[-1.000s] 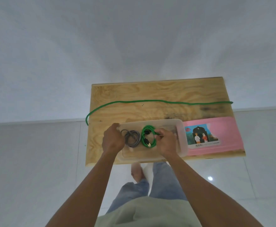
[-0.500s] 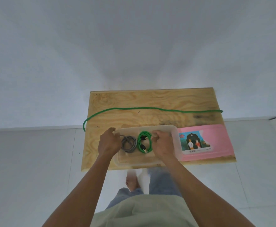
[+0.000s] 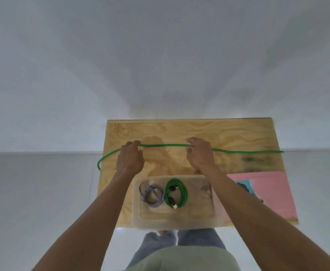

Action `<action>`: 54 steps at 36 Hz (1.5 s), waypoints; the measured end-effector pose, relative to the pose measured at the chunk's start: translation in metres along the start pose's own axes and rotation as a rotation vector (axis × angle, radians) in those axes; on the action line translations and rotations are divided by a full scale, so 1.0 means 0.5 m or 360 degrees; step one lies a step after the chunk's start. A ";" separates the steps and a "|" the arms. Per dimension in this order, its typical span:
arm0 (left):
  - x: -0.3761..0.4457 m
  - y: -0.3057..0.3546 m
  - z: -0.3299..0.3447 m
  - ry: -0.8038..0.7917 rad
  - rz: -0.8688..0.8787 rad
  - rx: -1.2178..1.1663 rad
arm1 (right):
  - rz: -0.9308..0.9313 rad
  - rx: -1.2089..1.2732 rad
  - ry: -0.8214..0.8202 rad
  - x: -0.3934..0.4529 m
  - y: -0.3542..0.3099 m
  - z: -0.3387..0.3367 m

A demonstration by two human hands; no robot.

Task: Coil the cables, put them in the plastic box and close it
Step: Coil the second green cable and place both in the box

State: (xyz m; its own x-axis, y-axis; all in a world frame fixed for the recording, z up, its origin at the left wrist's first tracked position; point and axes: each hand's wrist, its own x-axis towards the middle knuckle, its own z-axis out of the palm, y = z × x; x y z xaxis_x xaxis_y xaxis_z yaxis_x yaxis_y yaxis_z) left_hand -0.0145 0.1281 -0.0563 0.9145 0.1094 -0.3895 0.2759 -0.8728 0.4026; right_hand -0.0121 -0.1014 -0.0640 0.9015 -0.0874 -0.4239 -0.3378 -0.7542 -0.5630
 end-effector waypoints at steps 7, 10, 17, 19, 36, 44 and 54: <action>0.072 -0.021 0.024 -0.0357 0.0036 0.0313 | 0.0084 -0.0140 -0.0257 0.058 0.040 0.018; 0.079 -0.018 0.034 -0.0390 0.0002 0.0361 | 0.0060 -0.0152 -0.0257 0.064 0.042 0.021; 0.066 -0.024 0.040 -0.0270 0.0011 0.0502 | 0.0001 -0.0272 -0.0121 0.035 0.054 0.035; 0.055 -0.026 0.028 -0.0223 0.0022 0.0503 | -0.0008 -0.0217 -0.0055 0.025 0.047 0.032; -0.065 -0.158 -0.175 0.0307 -0.0043 -0.0192 | -0.0726 0.0271 0.0750 -0.109 -0.229 -0.130; -0.140 -0.044 -0.296 0.0549 0.0138 -0.0985 | -0.0678 0.0640 0.0802 -0.138 -0.263 -0.194; -0.236 0.172 -0.400 0.0378 0.0311 -0.1835 | -0.0668 0.0629 0.0249 -0.201 -0.258 -0.229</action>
State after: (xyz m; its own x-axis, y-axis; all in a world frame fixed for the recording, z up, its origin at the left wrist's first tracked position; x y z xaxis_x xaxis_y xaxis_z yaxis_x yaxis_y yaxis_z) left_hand -0.0394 0.1352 0.1900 0.9690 0.2135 -0.1247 0.1179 0.0440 0.9920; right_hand -0.0282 -0.0700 0.1322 0.9987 0.0483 -0.0156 0.0077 -0.4481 -0.8940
